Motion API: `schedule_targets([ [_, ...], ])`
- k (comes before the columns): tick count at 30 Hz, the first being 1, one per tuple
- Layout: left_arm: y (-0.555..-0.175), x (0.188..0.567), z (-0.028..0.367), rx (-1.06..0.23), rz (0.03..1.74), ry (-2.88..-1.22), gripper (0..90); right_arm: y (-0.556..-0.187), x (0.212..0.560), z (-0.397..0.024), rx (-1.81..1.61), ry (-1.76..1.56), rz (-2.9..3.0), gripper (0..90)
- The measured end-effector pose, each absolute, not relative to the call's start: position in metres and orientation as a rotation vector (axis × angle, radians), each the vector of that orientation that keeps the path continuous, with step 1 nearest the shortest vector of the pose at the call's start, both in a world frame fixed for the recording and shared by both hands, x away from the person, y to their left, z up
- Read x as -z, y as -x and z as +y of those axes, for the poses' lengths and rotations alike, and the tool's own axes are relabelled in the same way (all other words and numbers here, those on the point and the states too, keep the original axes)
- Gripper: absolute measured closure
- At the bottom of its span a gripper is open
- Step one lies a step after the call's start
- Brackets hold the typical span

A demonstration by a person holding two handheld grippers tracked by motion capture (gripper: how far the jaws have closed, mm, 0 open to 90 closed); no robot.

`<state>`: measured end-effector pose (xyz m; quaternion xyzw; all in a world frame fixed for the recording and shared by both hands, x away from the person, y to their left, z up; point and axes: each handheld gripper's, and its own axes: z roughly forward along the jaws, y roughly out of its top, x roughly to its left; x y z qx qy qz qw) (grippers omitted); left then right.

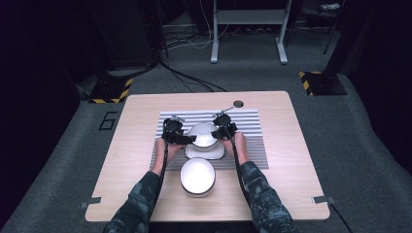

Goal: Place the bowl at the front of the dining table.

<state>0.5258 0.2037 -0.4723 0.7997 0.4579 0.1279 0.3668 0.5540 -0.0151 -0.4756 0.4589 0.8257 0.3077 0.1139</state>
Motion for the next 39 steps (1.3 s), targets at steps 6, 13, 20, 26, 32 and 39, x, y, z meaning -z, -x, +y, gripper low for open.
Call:
schedule_targets([
  [6, -0.523, 0.471, 0.205, -0.341, 1.183, -2.061, 16.2, -0.549, 0.468, -0.019, -0.950, -1.316, 2.399, 37.1],
  [13, -0.515, 0.464, 0.212, -0.336, 1.170, -2.050, 10.1, -0.536, 0.460, -0.026, -0.996, -1.284, 2.394, 12.5],
  [20, -0.507, 0.461, 0.221, -0.355, 1.172, -2.049, 4.7, -0.524, 0.453, -0.034, -1.035, -1.261, 2.373, 5.5],
  [26, -0.496, 0.460, 0.229, -0.367, 1.156, -2.041, 3.6, -0.515, 0.446, -0.045, -1.070, -1.244, 2.347, 4.5],
  [32, -0.480, 0.455, 0.237, -0.395, 1.122, -2.046, 3.1, -0.502, 0.440, -0.057, -1.111, -1.246, 2.317, 4.3],
  [39, -0.462, 0.449, 0.247, -0.439, 1.089, -2.050, 3.0, -0.486, 0.440, -0.073, -1.118, -1.228, 2.291, 4.1],
])
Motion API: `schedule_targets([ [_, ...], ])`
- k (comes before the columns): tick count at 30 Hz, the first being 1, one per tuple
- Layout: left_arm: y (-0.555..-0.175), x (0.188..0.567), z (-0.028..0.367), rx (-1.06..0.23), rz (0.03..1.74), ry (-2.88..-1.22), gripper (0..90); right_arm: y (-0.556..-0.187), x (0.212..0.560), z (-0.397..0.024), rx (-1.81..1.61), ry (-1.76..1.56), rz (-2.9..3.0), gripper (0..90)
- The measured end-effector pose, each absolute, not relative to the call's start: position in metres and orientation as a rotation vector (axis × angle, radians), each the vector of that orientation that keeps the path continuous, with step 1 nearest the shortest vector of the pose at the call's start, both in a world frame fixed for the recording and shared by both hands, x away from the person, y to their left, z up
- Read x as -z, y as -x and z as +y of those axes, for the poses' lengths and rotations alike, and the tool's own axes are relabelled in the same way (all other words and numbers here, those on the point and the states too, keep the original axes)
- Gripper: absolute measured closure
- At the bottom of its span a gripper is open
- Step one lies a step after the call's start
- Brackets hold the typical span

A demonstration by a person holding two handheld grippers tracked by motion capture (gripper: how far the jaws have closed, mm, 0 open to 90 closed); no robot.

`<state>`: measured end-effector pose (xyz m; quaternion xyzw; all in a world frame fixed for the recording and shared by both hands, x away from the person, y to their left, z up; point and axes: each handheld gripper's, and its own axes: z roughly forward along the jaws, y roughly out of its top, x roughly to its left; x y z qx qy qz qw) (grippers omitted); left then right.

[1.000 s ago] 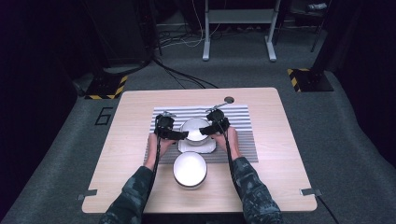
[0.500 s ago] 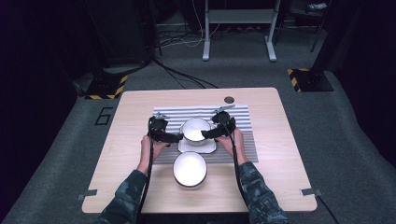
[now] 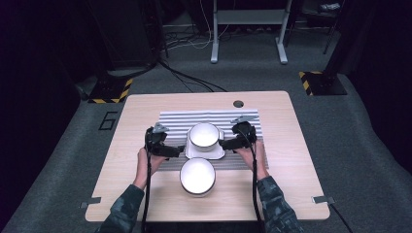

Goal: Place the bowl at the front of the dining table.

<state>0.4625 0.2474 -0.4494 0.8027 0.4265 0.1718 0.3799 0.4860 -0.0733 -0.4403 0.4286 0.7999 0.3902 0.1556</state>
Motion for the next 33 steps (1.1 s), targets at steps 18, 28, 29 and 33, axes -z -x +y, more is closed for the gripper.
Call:
schedule_targets([
  [18, -0.432, 0.458, 0.277, -0.479, 1.117, -2.037, 2.4, -0.444, 0.442, -0.114, -1.087, -1.213, 2.220, 4.0],
  [28, -0.419, 0.463, 0.293, -0.508, 1.141, -2.023, 2.2, -0.427, 0.447, -0.133, -1.065, -1.232, 2.187, 4.0],
  [29, -0.418, 0.464, 0.294, -0.514, 1.144, -2.028, 2.2, -0.425, 0.448, -0.135, -1.064, -1.232, 2.185, 4.0],
  [33, -0.413, 0.465, 0.301, -0.524, 1.151, -2.028, 1.9, -0.421, 0.450, -0.141, -1.062, -1.245, 2.174, 4.0],
])
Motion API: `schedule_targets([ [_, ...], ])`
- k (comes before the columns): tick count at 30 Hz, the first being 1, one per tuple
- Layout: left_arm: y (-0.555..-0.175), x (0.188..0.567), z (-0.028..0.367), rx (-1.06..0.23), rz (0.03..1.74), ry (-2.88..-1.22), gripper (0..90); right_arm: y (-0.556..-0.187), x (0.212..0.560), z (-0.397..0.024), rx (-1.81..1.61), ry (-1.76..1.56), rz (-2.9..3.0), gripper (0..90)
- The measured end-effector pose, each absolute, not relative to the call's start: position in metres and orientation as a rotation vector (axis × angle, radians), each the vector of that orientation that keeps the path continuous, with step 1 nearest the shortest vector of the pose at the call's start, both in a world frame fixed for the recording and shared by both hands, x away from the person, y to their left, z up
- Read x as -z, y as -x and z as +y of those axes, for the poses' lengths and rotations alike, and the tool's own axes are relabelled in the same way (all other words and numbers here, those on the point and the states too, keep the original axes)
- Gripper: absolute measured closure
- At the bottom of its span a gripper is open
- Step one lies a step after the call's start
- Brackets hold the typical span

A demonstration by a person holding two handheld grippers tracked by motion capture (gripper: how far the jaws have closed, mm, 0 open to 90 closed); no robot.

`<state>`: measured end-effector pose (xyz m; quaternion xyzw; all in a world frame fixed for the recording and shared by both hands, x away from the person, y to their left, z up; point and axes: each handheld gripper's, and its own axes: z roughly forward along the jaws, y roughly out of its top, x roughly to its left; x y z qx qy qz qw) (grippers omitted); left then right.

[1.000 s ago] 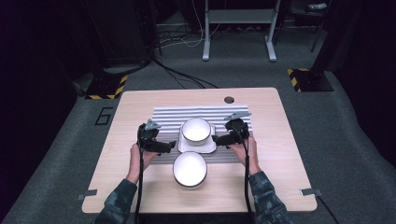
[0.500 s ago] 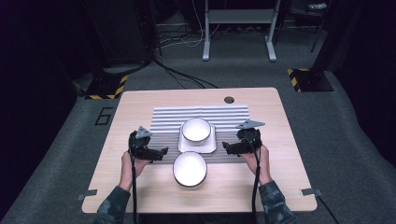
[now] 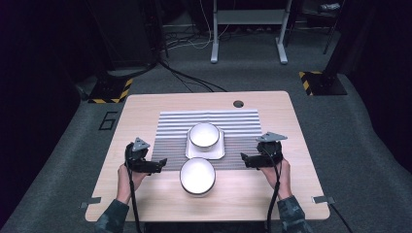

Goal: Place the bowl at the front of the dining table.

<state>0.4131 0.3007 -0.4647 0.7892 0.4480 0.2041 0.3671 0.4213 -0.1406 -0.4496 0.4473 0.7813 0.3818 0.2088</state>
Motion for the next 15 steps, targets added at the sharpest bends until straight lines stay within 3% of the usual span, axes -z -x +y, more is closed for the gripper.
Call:
schedule_targets([
  [15, -0.391, 0.480, 0.334, -0.575, 1.233, -1.984, 1.3, -0.395, 0.457, -0.175, -1.045, -1.303, 2.089, 4.0],
])
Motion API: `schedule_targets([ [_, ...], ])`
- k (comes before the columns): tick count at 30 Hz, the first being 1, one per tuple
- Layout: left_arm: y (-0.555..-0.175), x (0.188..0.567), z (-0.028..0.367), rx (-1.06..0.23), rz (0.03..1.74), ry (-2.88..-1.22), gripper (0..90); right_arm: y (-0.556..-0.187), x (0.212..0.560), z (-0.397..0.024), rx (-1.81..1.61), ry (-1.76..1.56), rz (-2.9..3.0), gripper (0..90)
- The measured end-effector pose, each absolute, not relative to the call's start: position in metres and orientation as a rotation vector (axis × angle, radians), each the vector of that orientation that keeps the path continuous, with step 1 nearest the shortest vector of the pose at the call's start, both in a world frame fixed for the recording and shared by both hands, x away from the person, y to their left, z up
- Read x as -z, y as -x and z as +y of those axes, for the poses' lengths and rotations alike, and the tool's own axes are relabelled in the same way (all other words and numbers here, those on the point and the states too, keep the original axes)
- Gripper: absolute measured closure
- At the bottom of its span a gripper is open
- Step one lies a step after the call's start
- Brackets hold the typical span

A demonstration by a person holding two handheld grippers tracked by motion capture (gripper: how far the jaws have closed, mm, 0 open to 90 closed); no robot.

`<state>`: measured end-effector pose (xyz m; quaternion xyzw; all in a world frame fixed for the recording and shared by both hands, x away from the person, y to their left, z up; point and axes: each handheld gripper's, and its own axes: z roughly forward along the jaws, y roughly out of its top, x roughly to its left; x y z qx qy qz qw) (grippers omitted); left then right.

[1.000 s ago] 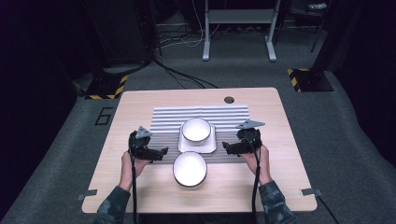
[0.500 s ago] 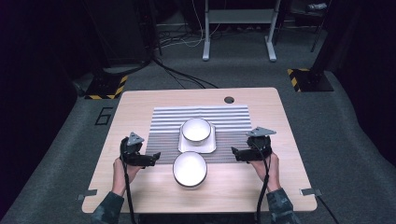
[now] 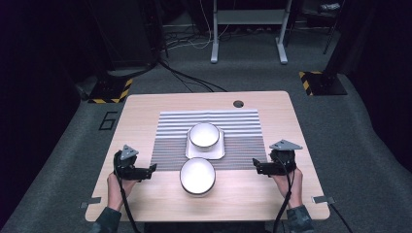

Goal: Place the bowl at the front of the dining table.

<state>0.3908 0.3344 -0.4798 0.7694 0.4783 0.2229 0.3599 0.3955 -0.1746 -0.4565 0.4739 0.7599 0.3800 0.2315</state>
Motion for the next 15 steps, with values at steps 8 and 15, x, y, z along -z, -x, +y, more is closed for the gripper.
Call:
schedule_targets([
  [8, -0.378, 0.494, 0.352, -0.592, 1.285, -1.961, 0.6, -0.383, 0.464, -0.193, -1.022, -1.339, 2.047, 4.0],
  [15, -0.367, 0.502, 0.366, -0.607, 1.323, -1.955, 0.2, -0.373, 0.473, -0.212, -0.999, -1.388, 2.014, 4.0],
])
